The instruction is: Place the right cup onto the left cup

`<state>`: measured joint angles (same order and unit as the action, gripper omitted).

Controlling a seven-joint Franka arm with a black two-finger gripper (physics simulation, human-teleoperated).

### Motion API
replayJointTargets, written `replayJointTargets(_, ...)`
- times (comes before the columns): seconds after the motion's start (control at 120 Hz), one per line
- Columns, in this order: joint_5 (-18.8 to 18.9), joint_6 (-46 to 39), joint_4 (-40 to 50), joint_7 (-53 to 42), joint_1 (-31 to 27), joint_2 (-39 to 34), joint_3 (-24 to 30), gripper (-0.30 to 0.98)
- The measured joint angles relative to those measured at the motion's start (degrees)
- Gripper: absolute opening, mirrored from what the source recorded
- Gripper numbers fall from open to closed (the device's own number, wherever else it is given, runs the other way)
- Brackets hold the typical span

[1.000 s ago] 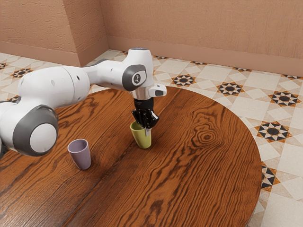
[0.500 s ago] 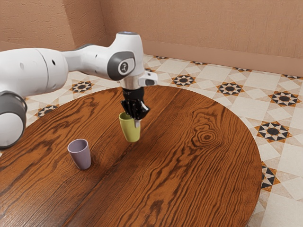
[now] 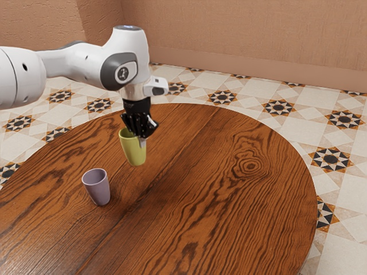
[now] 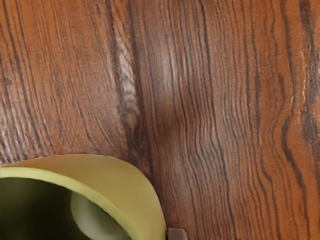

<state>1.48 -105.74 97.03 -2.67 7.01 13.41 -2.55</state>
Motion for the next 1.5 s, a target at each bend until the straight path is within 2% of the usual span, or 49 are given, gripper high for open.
replayJointTargets(0.517, 1.1, -1.9, 11.0, 3.0, -2.5, -9.4, -1.2, -0.10)
replayJointTargets(0.733, 1.4, -3.3, 15.2, 3.9, -5.4, -13.2, -1.0, -0.10)
replayJointTargets(1.133, 2.7, -4.5, 15.5, 4.9, -10.4, -10.9, -1.1, -0.10)
replayJointTargets(1.5, 2.1, -5.2, 18.0, 5.7, -9.0, -11.1, -1.0, -0.10)
